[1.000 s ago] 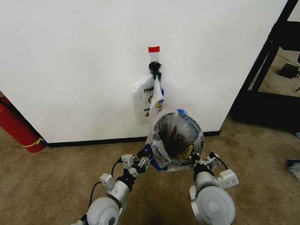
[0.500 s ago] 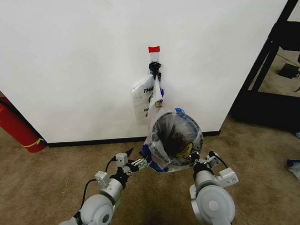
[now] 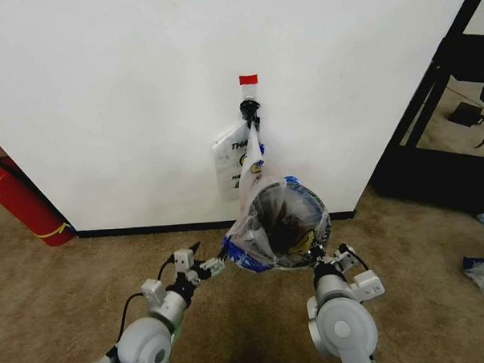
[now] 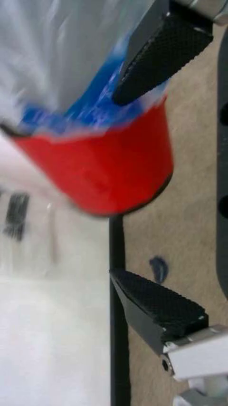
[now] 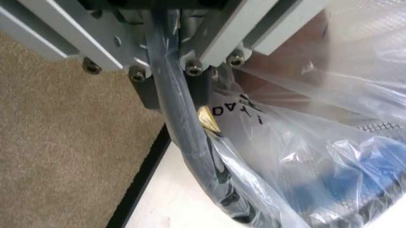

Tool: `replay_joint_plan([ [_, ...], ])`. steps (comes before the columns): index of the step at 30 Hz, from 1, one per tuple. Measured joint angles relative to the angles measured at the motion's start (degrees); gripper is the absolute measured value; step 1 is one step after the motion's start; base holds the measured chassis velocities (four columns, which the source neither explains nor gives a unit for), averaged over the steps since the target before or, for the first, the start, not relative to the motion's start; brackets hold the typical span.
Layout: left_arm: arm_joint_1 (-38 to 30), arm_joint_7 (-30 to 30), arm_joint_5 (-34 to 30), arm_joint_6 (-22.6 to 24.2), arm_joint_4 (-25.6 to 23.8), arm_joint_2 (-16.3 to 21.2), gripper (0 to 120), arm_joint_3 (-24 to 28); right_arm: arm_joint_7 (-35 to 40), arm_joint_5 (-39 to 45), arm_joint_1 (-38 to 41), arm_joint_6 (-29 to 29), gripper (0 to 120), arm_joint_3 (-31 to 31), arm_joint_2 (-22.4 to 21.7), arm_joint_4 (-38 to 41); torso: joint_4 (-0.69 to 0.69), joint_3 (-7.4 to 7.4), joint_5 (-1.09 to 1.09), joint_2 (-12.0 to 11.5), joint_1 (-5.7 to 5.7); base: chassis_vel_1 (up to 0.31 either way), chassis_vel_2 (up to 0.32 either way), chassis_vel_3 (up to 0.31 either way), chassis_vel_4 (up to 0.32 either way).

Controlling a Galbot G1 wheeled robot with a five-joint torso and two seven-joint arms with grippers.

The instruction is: Pick up the garbage bag from the wall and place it over the trash bin.

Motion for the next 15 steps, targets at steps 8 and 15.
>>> replay_joint_plan([
  [8,-0.4,0.4,0.8,-0.3,-2.1,0.5,100,1.9,0.0,-0.2,-0.3,-0.1,0,-0.3,0.4,0.0,-0.02,0.0,0.0,0.0,0.0,0.0,0.0,0.0,0.0],
  [15,1.6,-2.0,0.0,-2.7,-1.3,-0.8,100,-5.5,1.8,-0.5,-0.1,-1.0,0,-0.5,0.8,-0.9,-0.01,0.0,-0.02,0.0,0.0,0.0,0.0,0.0,0.0],
])
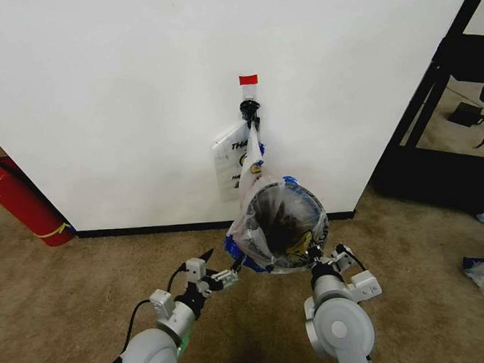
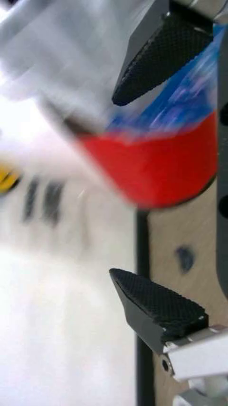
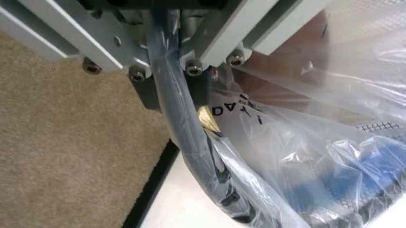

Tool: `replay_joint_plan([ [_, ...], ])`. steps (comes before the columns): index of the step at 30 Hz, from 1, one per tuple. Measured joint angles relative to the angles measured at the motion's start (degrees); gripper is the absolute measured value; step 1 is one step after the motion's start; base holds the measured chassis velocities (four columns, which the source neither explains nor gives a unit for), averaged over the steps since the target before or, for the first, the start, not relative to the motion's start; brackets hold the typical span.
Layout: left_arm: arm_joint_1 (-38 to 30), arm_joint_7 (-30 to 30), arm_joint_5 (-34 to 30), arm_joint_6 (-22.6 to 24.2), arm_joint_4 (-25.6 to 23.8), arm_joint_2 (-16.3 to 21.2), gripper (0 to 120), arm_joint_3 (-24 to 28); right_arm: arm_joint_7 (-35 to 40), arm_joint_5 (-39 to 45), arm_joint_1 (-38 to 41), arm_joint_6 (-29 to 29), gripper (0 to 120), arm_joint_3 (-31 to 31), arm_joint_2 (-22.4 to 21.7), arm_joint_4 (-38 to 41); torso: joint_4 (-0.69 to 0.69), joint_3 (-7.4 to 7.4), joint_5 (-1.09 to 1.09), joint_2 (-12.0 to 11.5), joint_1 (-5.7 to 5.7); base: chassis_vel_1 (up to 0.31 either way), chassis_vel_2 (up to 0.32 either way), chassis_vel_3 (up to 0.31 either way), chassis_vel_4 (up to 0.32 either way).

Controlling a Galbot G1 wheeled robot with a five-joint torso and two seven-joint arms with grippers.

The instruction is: Pick up the garbage bag from the wall and place it over the trash bin.

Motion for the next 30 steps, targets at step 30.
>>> replay_joint_plan([
  [30,5.0,-5.7,3.6,-1.6,-5.4,-3.8,100,-7.9,3.4,1.3,7.7,-21.7,0,-6.8,-5.2,-11.5,0.01,0.0,0.03,0.0,0.0,0.0,0.0,0.0,0.0],
])
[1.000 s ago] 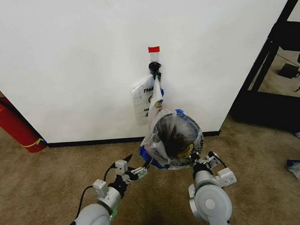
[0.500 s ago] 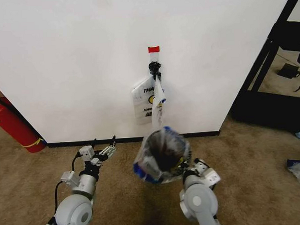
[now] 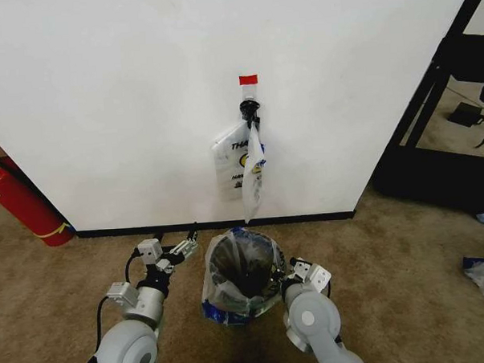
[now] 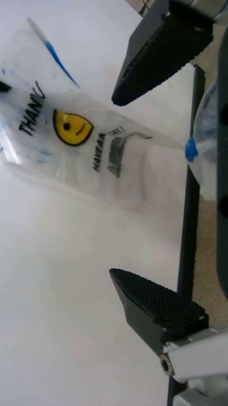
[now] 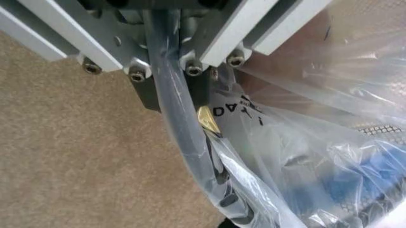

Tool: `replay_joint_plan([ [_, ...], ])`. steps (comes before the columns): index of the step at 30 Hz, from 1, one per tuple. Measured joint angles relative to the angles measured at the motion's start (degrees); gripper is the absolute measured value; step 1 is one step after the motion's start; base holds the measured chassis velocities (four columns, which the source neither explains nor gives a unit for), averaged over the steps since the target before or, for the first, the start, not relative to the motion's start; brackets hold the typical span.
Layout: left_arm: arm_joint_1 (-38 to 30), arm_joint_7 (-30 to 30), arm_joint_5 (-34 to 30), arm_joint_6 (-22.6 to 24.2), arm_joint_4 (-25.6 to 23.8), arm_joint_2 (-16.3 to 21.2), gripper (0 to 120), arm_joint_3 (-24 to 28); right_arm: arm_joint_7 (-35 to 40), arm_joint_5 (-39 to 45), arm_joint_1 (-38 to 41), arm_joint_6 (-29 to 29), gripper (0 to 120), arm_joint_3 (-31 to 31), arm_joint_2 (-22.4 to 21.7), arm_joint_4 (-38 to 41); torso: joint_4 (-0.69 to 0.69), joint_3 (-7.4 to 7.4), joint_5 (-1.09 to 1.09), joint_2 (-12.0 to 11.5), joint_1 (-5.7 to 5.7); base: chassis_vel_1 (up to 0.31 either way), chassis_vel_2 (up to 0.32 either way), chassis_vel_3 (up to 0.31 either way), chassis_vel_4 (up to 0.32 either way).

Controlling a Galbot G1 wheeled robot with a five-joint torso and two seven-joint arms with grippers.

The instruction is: Pick up the garbage bag from the wall and place it over the trash bin.

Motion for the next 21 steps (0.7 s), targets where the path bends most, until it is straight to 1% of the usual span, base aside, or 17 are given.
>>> replay_joint_plan([
  [2,-0.2,-0.1,0.4,0.1,0.0,-0.3,100,0.5,-1.5,-0.4,0.1,0.0,1,-0.2,-0.3,-0.2,-0.01,0.0,0.0,0.0,0.0,0.0,0.0,0.0,0.0],
  [4,-0.4,-0.3,0.5,0.4,-0.2,-0.4,100,0.8,-2.5,-0.6,0.0,0.1,10,-0.3,-0.5,-0.2,-0.01,0.0,0.0,0.0,0.0,0.0,0.0,0.0,0.0],
  [6,-0.5,-0.4,0.5,0.6,-0.4,-0.2,100,0.8,-2.7,-0.9,0.0,0.1,16,-0.5,-0.6,-0.2,0.0,0.0,0.0,0.0,0.0,0.0,0.0,0.0,0.0],
  [7,-0.5,-0.4,0.5,0.6,-0.4,-0.2,100,0.8,-2.7,-0.9,0.0,0.1,16,-0.5,-0.6,-0.2,0.0,0.0,0.0,0.0,0.0,0.0,0.0,0.0,0.0],
  [8,-0.5,-0.5,0.5,0.6,-0.4,-0.1,100,0.8,-2.7,-1.2,-0.1,0.2,22,-0.5,-0.7,-0.3,-0.01,0.0,-0.01,0.0,0.0,0.0,0.0,0.0,0.0],
  [11,-0.4,-0.5,0.3,0.7,-0.5,-0.1,100,0.8,-2.7,-1.6,-0.2,0.4,31,-0.3,-0.8,-0.3,0.0,0.0,0.0,0.0,0.0,0.0,0.0,0.0,0.0],
  [12,-0.3,-0.5,0.3,0.7,-0.6,-0.1,100,0.7,-2.7,-1.8,-0.4,0.5,39,-0.2,-0.9,-0.2,0.0,0.0,-0.01,0.0,0.0,0.0,0.0,0.0,0.0],
  [13,-0.2,-0.5,0.3,0.7,-0.7,-0.1,100,0.7,-2.7,-1.9,-0.5,0.6,42,-0.1,-1.0,0.1,0.0,0.0,0.0,0.0,0.0,0.0,0.0,0.0,0.0],
  [14,-0.2,-0.5,0.3,0.7,-0.7,-0.2,100,0.6,-2.7,-1.9,-0.6,0.6,42,-0.1,-1.0,0.3,0.0,0.0,0.0,0.0,0.0,0.0,0.0,0.0,0.0],
  [15,-0.2,-0.5,0.3,0.8,-0.8,-0.2,100,0.6,-2.7,-2.0,-0.7,0.6,47,0.0,-1.1,0.6,0.0,0.0,0.0,0.0,0.0,0.0,0.0,0.0,0.0],
  [16,-0.2,-0.5,0.3,0.8,-0.8,-0.2,100,0.6,-2.7,-2.0,-0.7,0.6,47,0.0,-1.1,0.6,0.0,0.0,0.0,0.0,0.0,0.0,0.0,0.0,0.0],
  [17,-0.1,-0.5,0.3,0.8,-0.9,-0.2,100,0.5,-2.7,-2.1,-0.9,0.6,50,0.0,-1.3,1.1,0.0,0.0,0.0,0.0,0.0,0.0,0.0,0.0,0.0],
  [19,-0.1,-0.5,0.2,0.9,-1.2,-0.1,100,0.1,-3.8,-2.7,-2.5,0.9,63,0.1,-1.9,3.6,0.0,0.0,0.0,0.0,0.0,0.0,0.0,0.0,0.0],
  [21,0.1,-0.6,0.2,1.0,-1.5,-0.3,100,-0.1,-5.1,-3.2,-4.0,1.5,72,0.3,-2.6,6.1,-0.01,0.0,0.0,0.0,0.0,0.0,0.0,0.0,0.0],
])
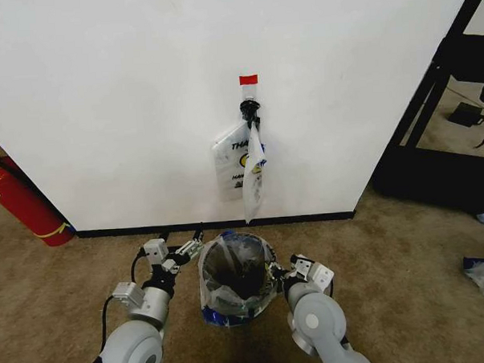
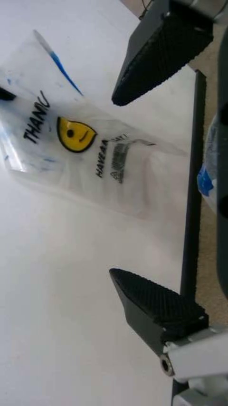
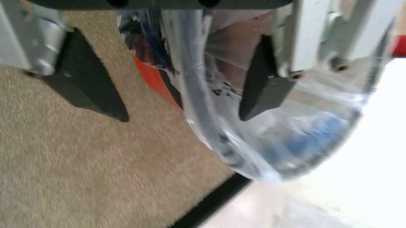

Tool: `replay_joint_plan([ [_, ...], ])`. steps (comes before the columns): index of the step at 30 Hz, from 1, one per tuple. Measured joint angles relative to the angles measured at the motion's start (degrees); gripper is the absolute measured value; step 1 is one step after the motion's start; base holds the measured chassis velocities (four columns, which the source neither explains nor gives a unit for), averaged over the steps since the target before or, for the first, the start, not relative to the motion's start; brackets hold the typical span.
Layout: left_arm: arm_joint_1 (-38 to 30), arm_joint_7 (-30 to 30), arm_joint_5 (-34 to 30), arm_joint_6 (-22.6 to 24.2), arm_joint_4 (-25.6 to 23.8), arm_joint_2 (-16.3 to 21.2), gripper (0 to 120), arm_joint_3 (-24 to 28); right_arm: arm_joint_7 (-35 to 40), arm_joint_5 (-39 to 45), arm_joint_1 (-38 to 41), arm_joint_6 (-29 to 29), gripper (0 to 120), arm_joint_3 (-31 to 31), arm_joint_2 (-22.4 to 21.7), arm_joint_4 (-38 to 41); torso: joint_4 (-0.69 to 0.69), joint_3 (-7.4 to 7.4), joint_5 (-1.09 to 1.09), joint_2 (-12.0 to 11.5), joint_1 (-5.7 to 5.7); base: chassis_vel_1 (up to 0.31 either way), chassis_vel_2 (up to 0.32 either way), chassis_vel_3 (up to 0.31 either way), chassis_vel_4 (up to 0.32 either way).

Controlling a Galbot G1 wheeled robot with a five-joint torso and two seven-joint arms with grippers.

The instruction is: Pick up the garbage bag from the wall and place it over the trash bin.

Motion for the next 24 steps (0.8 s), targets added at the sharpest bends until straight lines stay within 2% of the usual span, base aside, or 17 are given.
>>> replay_joint_plan([
  [2,0.1,0.0,0.0,0.0,-0.1,0.0,100,-0.1,-0.5,-0.3,-0.6,0.2,73,0.1,-0.4,1.1,0.0,0.0,0.0,0.0,0.0,0.0,0.0,0.0,0.0],
  [6,0.5,0.0,0.8,0.0,-0.5,-0.4,100,-0.7,-4.5,-5.6,-2.5,1.3,91,1.2,-1.4,4.6,0.0,0.0,0.0,0.0,0.0,0.0,0.0,0.0,0.0],
  [9,0.8,0.6,2.7,-0.5,-0.5,-1.4,100,-2.5,-10.3,-14.8,-4.0,8.3,99,2.8,-2.2,6.3,0.0,0.0,0.0,0.0,0.0,0.0,0.0,0.0,0.0],
  [10,0.8,0.6,2.7,-0.5,-0.5,-1.4,100,-2.5,-10.3,-14.8,-4.0,8.3,99,2.8,-2.2,6.3,0.0,0.0,0.0,0.0,0.0,0.0,0.0,0.0,0.0],
  [11,1.1,0.9,3.6,-0.8,-0.4,-1.7,100,-3.2,-12.0,-17.5,-4.6,11.1,100,3.2,-2.5,6.5,0.0,0.0,0.01,0.0,0.0,0.0,0.0,0.0,0.0],
  [13,2.6,0.8,6.5,-1.6,-0.4,-2.8,100,-5.1,-17.4,-26.6,-7.1,22.4,100,4.9,-3.4,6.5,0.0,0.0,0.0,0.0,0.0,0.0,0.0,0.0,0.0],
  [16,5.7,0.9,10.4,-2.8,-1.2,-3.9,100,-7.3,-24.5,-35.4,-11.2,34.2,100,8.0,-3.1,6.5,0.0,0.0,0.0,0.0,0.0,0.0,0.0,0.0,0.0],
  [17,5.7,0.9,10.4,-2.8,-1.2,-3.9,100,-7.3,-24.5,-35.4,-11.2,34.2,100,8.0,-3.1,6.5,0.0,0.0,0.0,0.0,0.0,0.0,0.0,0.0,0.0],
  [21,10.3,3.0,13.9,-6.2,-3.1,-5.6,100,-10.1,-30.4,-46.6,-18.5,43.7,100,12.8,-1.9,6.8,0.0,-0.01,0.01,0.0,-0.01,0.0,0.0,0.0,0.0],
  [24,12.1,4.0,14.7,-8.0,-3.6,-6.6,100,-11.3,-30.9,-49.4,-21.5,45.5,100,14.2,-1.6,7.4,0.0,0.0,0.01,0.0,0.0,0.0,0.0,0.0,0.0],
])
